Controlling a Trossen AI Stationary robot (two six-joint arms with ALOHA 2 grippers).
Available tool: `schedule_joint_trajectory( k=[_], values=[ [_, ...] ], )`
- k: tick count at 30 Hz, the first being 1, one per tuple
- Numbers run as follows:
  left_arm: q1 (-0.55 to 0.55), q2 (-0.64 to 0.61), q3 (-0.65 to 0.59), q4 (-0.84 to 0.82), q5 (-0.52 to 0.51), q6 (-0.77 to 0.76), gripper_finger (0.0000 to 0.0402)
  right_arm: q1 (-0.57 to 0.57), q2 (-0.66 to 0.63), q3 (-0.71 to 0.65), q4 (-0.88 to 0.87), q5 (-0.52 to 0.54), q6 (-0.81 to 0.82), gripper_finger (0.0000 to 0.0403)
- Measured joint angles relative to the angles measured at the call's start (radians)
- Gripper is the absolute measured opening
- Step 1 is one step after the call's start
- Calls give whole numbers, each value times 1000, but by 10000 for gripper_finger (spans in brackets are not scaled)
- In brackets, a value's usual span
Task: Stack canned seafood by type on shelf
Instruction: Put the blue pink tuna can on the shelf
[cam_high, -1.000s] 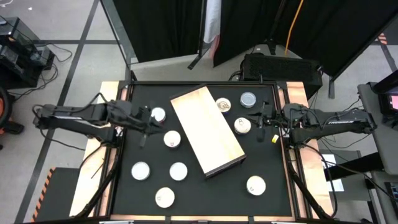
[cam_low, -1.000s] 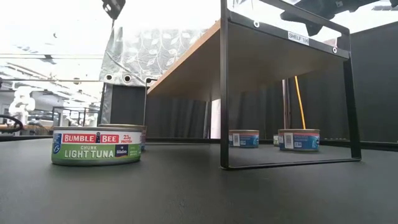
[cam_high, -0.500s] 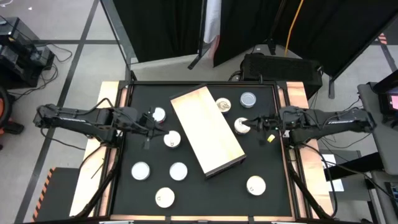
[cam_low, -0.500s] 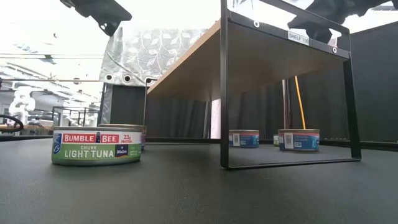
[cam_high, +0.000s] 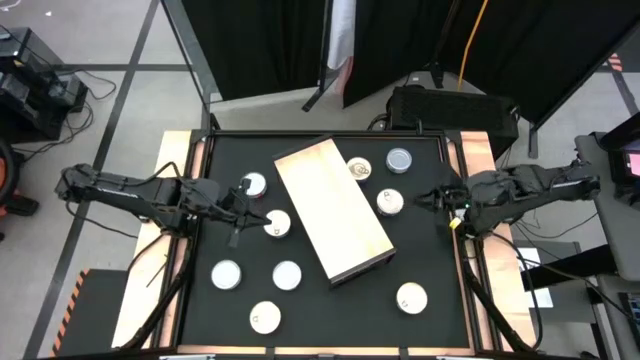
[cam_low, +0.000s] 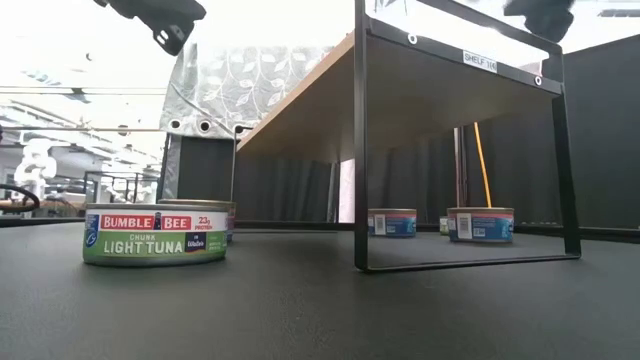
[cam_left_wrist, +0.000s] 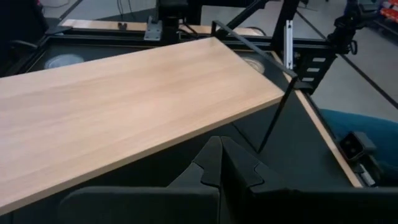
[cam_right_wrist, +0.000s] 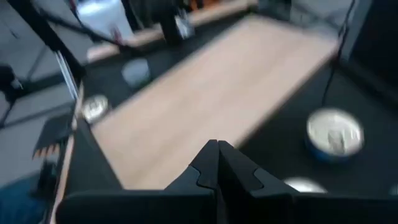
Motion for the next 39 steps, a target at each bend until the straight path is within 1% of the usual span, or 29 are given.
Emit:
schedule_joint_trajectory(
  k=[6, 9, 12, 15, 19, 24, 29, 33, 39],
  values=[
    [-7, 0, 0, 0, -1, 0, 2, 88, 14, 0, -163, -44, 235, 0],
    [-7, 0, 0, 0, -3, 0, 2, 143, 40, 0, -216, -108, 343, 0],
    [-6, 0, 0, 1, -15, 1, 2, 196, 75, 0, -232, -173, 419, 0],
    [-6, 0, 0, 10, -20, 1, 2, 251, 113, 0, -226, -221, 479, 0],
    [-6, 0, 0, 12, -22, -2, 2, 333, 183, 0, -226, -238, 526, 0],
    [-6, 0, 0, 21, -22, -85, 2, 461, 290, 0, -226, -292, 579, 0],
    [-6, 2, 1, 21, -24, -103, 2, 567, 409, 0, -154, -351, 635, 0],
    [-7, 18, 1, 23, -52, -106, 2, 609, 497, 0, -108, -354, 715, 0],
    [-6, 57, 1, 72, -71, -106, 2, 639, 613, 0, -38, -409, 823, 0]
  ],
)
